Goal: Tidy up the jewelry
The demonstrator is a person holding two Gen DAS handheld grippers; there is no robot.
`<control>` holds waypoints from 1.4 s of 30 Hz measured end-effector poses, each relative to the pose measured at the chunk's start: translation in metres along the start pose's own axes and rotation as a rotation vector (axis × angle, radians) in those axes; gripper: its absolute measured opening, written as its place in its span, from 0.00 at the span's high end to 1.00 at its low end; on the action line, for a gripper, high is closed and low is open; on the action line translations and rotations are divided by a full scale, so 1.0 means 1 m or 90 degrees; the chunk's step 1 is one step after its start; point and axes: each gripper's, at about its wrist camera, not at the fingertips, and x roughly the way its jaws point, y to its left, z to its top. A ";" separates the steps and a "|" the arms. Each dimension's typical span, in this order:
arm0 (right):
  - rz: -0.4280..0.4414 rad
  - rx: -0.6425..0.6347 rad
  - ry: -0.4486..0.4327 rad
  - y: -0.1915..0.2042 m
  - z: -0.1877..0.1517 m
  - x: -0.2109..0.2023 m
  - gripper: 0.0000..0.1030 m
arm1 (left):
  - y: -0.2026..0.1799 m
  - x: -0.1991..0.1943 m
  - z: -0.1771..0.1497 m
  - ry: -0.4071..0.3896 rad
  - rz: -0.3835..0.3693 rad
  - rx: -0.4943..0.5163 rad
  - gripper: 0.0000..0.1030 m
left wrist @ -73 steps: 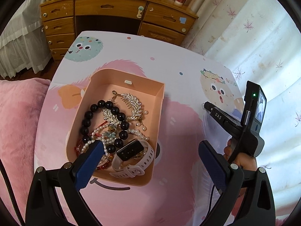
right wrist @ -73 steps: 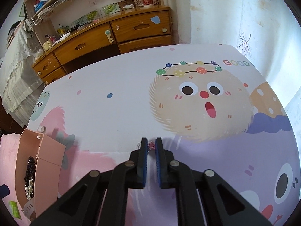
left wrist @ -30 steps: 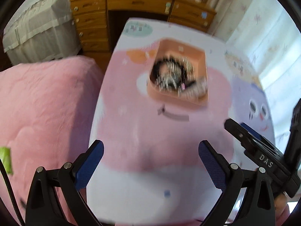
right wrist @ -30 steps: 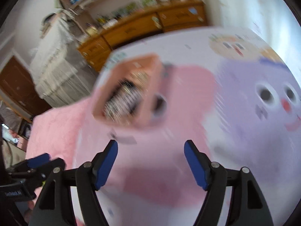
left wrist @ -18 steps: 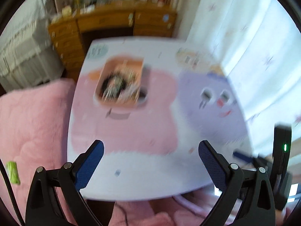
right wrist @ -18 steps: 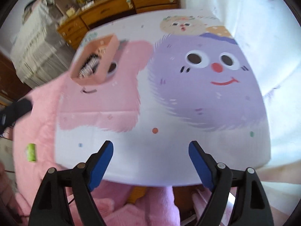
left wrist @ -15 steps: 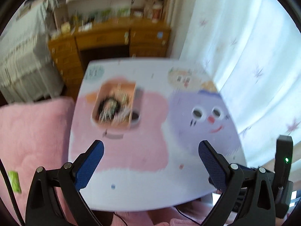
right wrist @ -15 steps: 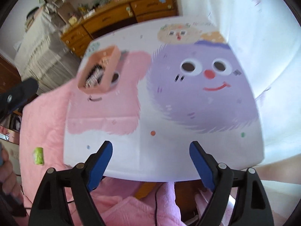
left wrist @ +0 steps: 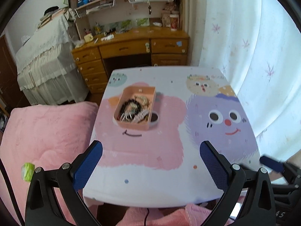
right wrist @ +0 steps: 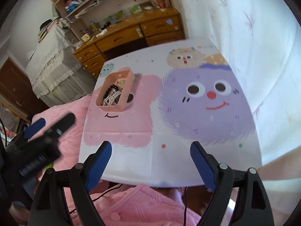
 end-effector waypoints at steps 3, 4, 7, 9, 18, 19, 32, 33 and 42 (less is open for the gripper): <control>0.002 -0.010 -0.007 0.000 0.004 -0.001 0.11 | 0.000 -0.001 -0.003 0.003 0.005 -0.011 0.01; 0.000 -0.012 -0.008 -0.001 0.005 -0.001 0.09 | 0.002 -0.001 -0.004 0.003 0.006 -0.017 0.01; 0.004 -0.015 -0.015 -0.003 0.007 -0.002 0.06 | 0.003 -0.001 -0.006 0.003 0.010 -0.024 0.01; 0.002 -0.017 -0.019 -0.003 0.008 -0.003 0.05 | 0.000 0.002 -0.007 0.012 0.009 -0.016 0.01; -0.011 -0.040 -0.025 0.002 0.013 -0.004 0.00 | -0.001 0.016 -0.006 0.052 0.001 -0.020 0.01; -0.011 -0.039 -0.026 0.003 0.013 -0.005 0.00 | 0.000 0.016 -0.006 0.053 -0.002 -0.019 0.01; -0.008 -0.034 -0.030 0.001 0.016 -0.004 0.00 | -0.001 0.016 -0.003 0.049 0.001 -0.013 0.01; -0.008 -0.035 -0.029 0.001 0.016 -0.003 0.00 | -0.001 0.016 -0.004 0.050 0.002 -0.014 0.01; -0.010 -0.038 -0.026 0.002 0.016 -0.002 0.00 | -0.001 0.018 -0.005 0.057 0.000 -0.018 0.01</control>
